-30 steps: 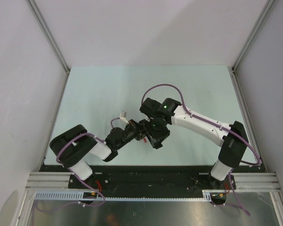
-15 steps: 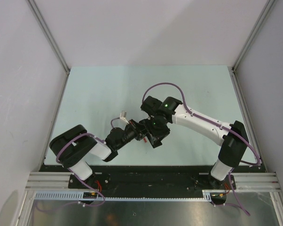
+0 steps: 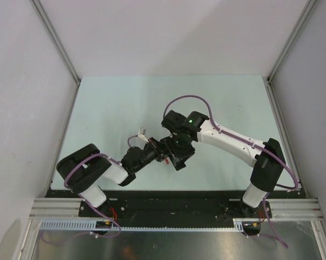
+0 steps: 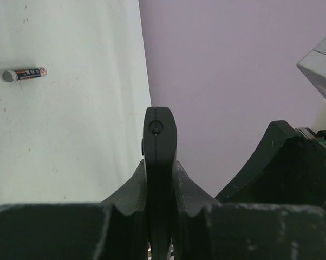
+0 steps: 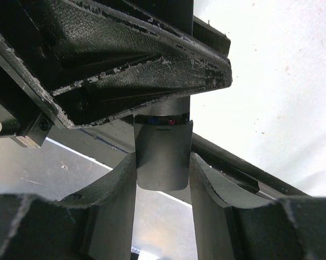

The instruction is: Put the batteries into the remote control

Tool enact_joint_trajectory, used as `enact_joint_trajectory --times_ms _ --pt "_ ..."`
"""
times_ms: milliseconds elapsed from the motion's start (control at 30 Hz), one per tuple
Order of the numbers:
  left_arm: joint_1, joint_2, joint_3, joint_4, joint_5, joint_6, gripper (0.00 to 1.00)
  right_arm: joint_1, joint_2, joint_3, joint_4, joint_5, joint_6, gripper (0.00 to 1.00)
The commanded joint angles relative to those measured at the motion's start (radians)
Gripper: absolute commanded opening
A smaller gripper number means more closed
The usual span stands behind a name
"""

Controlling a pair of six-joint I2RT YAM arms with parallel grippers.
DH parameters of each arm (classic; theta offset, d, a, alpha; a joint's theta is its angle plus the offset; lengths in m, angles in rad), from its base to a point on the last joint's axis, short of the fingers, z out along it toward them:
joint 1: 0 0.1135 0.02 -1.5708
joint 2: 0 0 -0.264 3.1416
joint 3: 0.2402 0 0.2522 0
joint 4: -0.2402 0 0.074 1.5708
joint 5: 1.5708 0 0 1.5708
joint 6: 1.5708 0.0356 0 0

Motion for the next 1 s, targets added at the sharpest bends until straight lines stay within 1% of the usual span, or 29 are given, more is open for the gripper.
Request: enact_joint_trajectory --times_ms 0,500,967 --pt "-0.017 -0.045 0.000 0.376 -0.010 0.008 0.00 -0.006 0.011 0.037 0.022 -0.003 -0.008 0.00" --pt "-0.026 -0.062 0.000 0.376 -0.007 0.002 0.00 -0.017 0.023 0.037 0.031 0.010 -0.002 0.00" --pt "-0.028 -0.081 0.004 0.377 -0.027 -0.044 0.00 -0.017 0.020 0.020 0.048 0.028 0.002 0.00"
